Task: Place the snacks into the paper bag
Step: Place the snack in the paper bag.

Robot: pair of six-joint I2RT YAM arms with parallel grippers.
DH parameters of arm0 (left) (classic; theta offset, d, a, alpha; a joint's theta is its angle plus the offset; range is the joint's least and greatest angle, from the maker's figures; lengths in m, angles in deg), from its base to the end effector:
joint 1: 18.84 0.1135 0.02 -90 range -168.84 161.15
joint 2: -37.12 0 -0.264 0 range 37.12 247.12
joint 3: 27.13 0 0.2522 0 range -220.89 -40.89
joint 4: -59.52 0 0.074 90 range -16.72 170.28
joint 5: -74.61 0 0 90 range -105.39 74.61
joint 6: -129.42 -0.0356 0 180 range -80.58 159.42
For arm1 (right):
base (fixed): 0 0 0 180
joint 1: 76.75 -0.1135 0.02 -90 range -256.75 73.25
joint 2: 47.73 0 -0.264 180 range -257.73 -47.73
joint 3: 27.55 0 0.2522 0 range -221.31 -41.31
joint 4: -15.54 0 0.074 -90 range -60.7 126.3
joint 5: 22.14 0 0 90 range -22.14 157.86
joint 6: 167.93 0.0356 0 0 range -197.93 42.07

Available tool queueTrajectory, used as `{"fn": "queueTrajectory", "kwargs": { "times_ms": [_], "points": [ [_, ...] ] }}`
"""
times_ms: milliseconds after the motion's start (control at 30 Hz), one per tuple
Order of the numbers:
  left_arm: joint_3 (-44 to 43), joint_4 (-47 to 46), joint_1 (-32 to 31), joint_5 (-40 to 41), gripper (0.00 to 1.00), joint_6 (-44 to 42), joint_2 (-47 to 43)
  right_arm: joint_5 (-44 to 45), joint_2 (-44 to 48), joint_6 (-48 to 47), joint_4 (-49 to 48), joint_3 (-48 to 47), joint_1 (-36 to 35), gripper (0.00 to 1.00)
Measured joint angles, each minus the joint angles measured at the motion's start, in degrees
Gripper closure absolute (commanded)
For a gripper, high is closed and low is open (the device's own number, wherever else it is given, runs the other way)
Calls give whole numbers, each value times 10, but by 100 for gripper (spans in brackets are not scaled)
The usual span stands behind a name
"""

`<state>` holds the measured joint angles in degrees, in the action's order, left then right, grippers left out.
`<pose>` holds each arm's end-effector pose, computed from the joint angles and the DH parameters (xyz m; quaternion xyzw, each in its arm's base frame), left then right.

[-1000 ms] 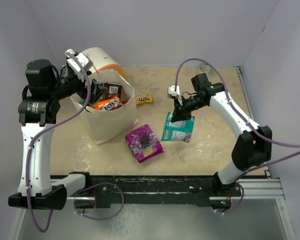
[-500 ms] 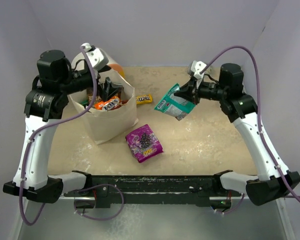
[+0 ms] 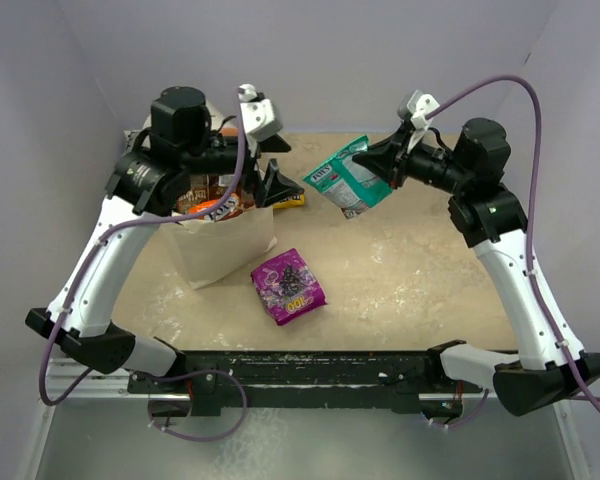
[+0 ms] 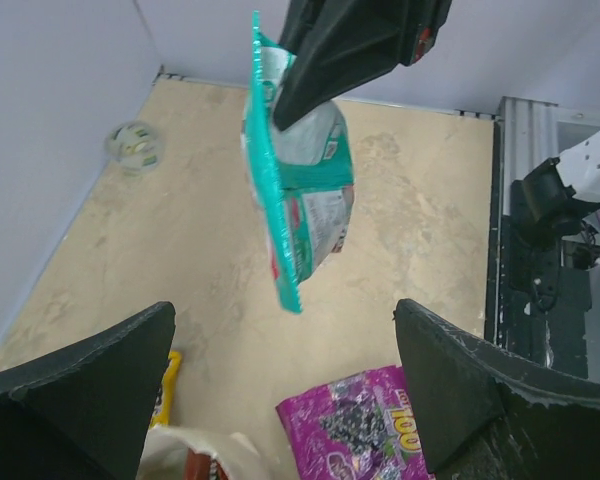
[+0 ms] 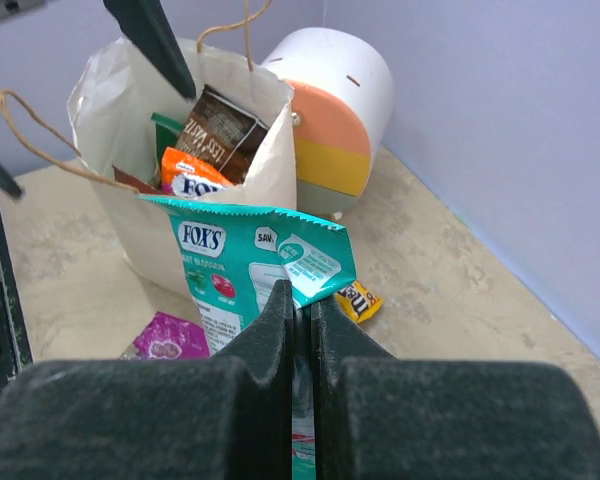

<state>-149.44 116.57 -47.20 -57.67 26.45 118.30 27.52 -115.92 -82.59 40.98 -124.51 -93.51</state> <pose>0.2227 -0.1474 0.5127 0.4660 0.6199 -0.3605 0.5182 0.2269 0.0924 0.4859 -0.3661 0.5863 0.3073 0.6540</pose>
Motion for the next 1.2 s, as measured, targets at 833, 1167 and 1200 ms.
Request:
{"fn": "queueTrajectory", "kwargs": {
  "times_ms": [833,1167,1200],
  "points": [
    [129,-256,-74,-11,45,133,36,-63,21,144,-109,31,41,100],
    [152,-296,-74,-21,83,168,36,-79,24,151,-124,47,41,100],
    [154,-298,-74,-22,87,169,35,-83,24,151,-125,49,41,100]
  ]
}}
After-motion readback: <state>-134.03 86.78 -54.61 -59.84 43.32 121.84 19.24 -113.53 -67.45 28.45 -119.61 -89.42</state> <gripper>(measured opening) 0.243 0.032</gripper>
